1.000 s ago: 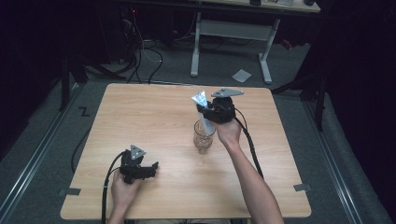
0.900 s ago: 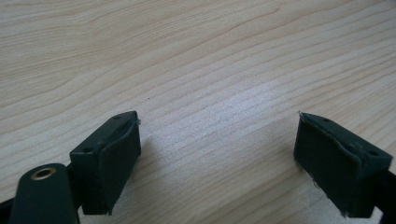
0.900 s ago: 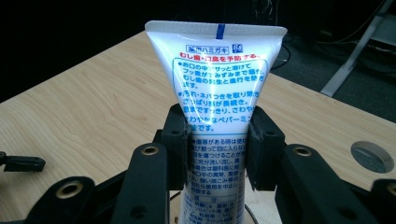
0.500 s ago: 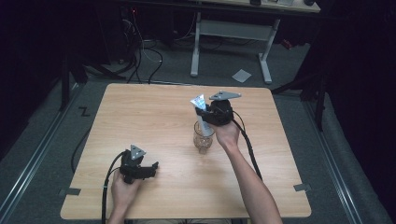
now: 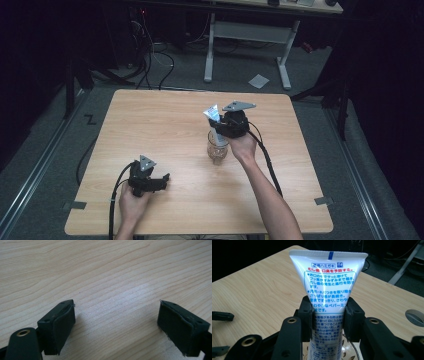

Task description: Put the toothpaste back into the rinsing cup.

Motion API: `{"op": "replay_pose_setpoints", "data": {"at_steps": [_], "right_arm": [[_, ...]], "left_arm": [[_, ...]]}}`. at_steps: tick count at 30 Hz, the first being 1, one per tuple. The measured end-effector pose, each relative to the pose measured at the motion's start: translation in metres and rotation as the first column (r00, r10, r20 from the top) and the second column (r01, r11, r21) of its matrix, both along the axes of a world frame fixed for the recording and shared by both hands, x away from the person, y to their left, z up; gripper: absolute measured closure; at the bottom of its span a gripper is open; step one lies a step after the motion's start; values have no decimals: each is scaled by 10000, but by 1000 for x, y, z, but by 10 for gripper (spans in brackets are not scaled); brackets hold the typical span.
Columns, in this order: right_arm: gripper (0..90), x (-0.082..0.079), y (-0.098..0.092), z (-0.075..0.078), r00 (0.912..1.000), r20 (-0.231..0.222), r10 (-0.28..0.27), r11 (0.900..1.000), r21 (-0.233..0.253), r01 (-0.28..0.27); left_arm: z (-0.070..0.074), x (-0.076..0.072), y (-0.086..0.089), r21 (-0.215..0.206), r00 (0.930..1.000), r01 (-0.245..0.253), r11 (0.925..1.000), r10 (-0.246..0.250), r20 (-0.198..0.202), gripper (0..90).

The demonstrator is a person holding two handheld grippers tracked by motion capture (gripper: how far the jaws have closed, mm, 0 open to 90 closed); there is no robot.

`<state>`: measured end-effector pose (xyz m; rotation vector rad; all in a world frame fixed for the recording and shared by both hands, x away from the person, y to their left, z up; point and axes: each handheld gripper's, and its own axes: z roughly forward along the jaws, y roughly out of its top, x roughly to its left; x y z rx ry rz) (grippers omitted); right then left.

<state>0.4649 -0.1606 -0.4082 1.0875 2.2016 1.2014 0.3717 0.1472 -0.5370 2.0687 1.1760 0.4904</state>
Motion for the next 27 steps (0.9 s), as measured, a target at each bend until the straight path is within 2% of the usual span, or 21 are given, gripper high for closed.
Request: {"op": "replay_pose_setpoints", "data": {"at_steps": [10,27], "right_arm": [[649,-3,-4,-8,9999,-104,-74,9999,85,75],[645,-6,0,-14,9998,-209,17,9999,-108,-19]], "left_arm": [[0,0,0,1,10000,-2,10000,2,-2,150],[0,0,0,3,10000,2,10000,-2,-2,150]]}}
